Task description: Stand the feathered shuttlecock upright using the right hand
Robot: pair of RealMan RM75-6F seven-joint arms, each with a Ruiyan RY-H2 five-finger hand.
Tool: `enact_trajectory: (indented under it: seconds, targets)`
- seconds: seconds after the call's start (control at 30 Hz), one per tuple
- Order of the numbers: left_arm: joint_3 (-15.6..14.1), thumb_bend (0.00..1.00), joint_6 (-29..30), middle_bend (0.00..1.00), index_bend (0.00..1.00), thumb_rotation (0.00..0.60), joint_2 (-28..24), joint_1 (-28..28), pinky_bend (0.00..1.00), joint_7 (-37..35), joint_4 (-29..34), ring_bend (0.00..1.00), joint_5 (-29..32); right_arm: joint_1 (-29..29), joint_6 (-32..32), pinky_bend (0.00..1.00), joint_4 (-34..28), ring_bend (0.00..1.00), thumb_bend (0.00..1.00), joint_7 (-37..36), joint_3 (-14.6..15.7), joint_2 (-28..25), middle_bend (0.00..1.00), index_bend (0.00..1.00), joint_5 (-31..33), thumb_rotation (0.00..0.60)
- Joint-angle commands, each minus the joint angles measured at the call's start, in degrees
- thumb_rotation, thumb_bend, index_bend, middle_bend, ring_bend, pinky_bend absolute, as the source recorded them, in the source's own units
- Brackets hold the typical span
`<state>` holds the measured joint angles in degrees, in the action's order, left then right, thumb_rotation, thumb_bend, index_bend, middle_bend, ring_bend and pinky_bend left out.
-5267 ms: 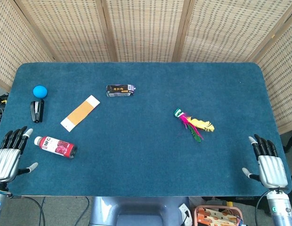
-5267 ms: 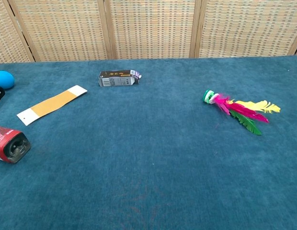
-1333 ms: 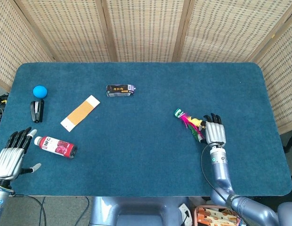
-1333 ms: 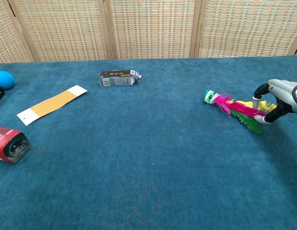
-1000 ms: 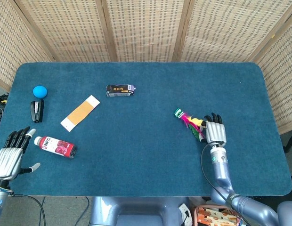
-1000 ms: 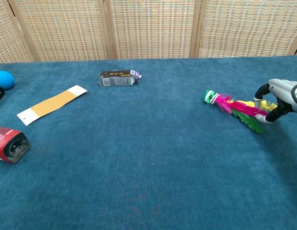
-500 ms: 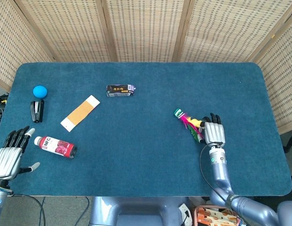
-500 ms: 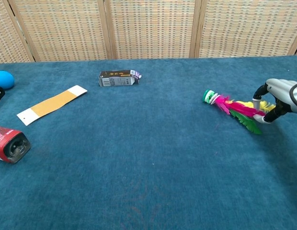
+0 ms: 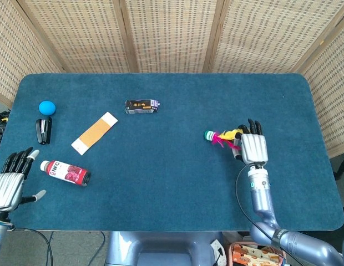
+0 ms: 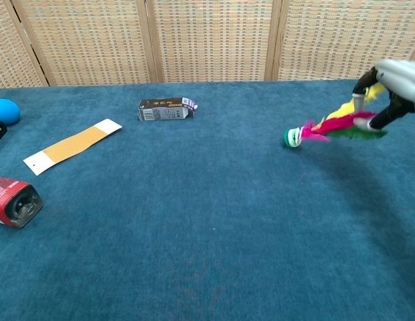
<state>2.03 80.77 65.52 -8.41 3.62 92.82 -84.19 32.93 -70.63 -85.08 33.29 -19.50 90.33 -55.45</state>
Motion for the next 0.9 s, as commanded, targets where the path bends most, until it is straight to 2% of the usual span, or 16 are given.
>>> enact_trajectory:
  seconds: [0.03,0.33,0.77,0.9]
  targets:
    - [0.02,0.08,0.00,0.00,0.00,0.600,-0.05,-0.02,0.00,-0.14,0.03,0.00,-0.04,0.77,-1.73,0.00,-3.62,0.01,0.36,2.90,-1.54,-2.63,0.24,0.60,0.04,0.600]
    - [-0.02,0.09,0.42,0.00,0.00,0.600,-0.09,0.11,0.00,-0.19,0.09,0.00,-0.37,1.96,-2.95,0.00,-7.40,0.01,0.36,7.67,-2.04,-5.31,0.24,0.60,1.52,0.600]
    - [-0.09,0.09,0.00,0.00,0.00,0.600,0.22,-0.05,0.00,0.46,-0.12,0.00,-0.21,3.67,-1.91,0.00,-4.79,0.01,0.36,11.03,1.43,-4.54,0.24,0.60,1.62,0.600]
    - [-0.03,0.09,0.14,0.00,0.00,0.600,0.23,-0.05,0.00,0.35,-0.09,0.00,-0.30,4.26,-2.30,0.00,-5.35,0.01,0.36,11.93,1.42,-4.41,0.24,0.60,1.70,0.600]
